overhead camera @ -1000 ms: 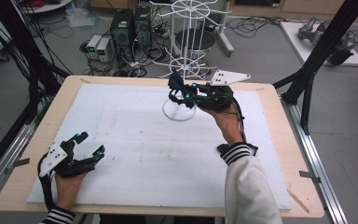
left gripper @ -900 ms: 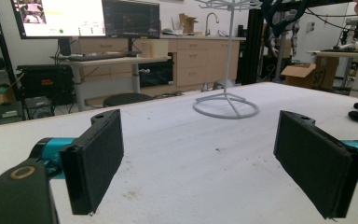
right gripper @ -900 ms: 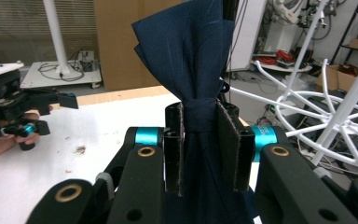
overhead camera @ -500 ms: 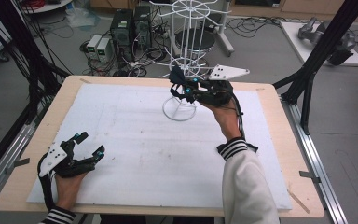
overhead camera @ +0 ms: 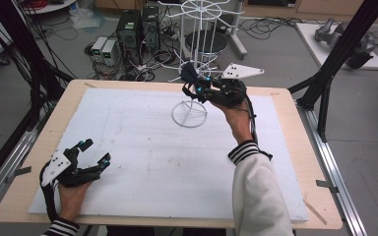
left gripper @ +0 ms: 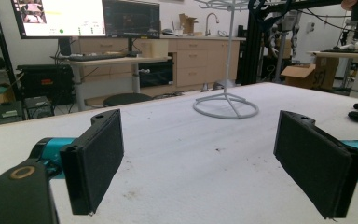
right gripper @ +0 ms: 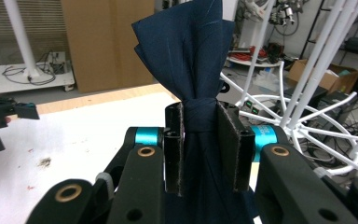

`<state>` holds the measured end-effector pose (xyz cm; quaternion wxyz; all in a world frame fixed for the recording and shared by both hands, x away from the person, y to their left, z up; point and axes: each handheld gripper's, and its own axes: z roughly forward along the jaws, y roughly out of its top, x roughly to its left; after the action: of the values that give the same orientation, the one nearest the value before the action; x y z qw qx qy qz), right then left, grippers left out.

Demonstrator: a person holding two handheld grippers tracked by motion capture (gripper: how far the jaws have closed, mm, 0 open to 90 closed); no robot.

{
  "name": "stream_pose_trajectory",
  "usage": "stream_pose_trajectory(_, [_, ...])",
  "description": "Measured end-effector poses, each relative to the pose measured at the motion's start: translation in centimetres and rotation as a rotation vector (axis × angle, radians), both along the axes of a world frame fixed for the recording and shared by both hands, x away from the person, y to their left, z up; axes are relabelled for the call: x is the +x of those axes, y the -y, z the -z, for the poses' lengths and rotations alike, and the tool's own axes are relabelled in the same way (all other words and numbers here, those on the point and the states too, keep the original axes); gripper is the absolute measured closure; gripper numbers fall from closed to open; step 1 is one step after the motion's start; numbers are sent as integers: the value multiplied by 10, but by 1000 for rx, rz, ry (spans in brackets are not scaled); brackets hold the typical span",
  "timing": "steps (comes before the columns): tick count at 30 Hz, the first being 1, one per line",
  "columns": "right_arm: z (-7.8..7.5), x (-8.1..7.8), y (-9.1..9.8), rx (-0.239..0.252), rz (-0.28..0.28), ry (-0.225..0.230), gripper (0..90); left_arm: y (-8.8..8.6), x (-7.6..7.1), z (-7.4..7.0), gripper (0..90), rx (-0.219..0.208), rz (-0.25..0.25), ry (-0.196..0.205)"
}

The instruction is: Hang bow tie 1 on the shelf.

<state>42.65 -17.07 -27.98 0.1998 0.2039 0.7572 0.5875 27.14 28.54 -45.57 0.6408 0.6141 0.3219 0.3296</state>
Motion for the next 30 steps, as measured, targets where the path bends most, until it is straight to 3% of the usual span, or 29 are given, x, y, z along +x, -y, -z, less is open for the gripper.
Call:
stream_pose_trajectory(11, [-1, 2, -4, -2, 81, -5, 731, 0, 0, 0, 163, 0, 0, 0])
stream_pose_trajectory(30, [0, 9, -3, -6, 135, -28, 729, 0, 0, 0, 162, 1, 1, 1])
